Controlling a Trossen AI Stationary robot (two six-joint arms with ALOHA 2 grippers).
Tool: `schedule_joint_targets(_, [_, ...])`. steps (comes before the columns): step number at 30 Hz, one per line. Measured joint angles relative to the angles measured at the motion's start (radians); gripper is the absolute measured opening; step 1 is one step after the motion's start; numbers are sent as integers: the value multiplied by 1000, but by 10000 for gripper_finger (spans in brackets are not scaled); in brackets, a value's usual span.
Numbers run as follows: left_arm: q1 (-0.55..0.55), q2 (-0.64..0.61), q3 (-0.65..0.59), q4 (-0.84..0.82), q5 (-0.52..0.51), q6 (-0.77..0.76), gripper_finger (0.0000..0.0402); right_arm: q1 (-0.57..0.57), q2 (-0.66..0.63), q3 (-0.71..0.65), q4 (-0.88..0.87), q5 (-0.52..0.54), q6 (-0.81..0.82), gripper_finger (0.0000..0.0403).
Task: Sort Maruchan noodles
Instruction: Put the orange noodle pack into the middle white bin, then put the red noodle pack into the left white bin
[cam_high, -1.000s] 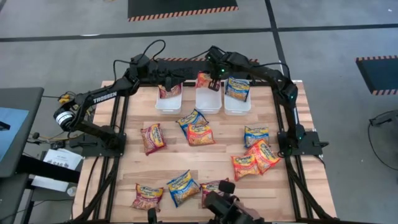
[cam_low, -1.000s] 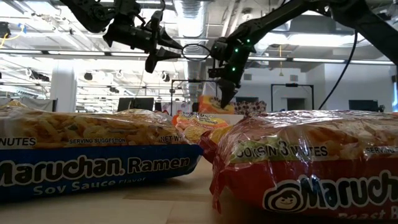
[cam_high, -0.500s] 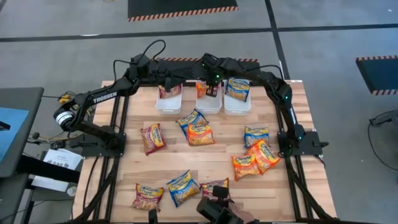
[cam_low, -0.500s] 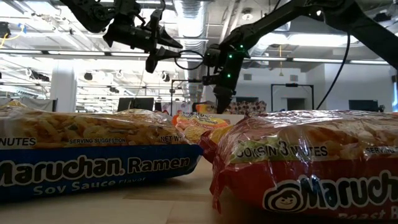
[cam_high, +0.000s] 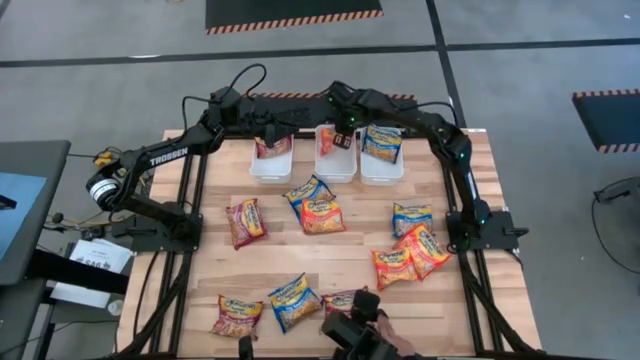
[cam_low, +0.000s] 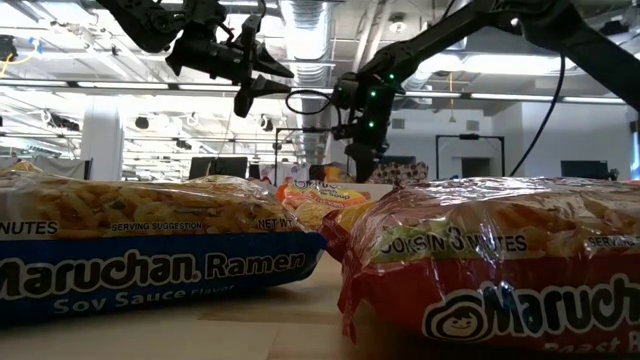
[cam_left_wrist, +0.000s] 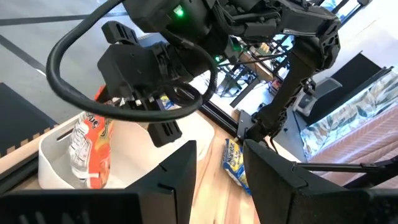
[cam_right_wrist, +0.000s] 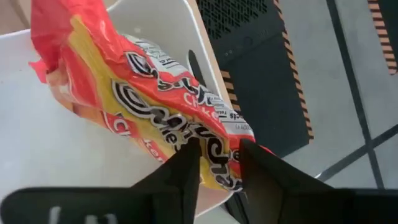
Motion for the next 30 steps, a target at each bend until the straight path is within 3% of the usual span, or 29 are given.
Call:
schedule_joint_targets(9, [0, 0, 0, 0, 6, 0, 121, 21, -5, 59, -24, -5, 12, 159])
schedule_joint_targets(17, [25, -11, 0, -33, 109, -24, 121, 16, -4, 224, -188, -12, 17, 160])
schedule_joint_targets(24, [87, -150, 0, -114, 123, -30, 121, 3, -6, 438, -436, -33, 82, 160])
schedule_joint_targets(30, [100, -313, 1, -342, 54, 26, 121, 10, -126, 404, -522, -97, 200, 159])
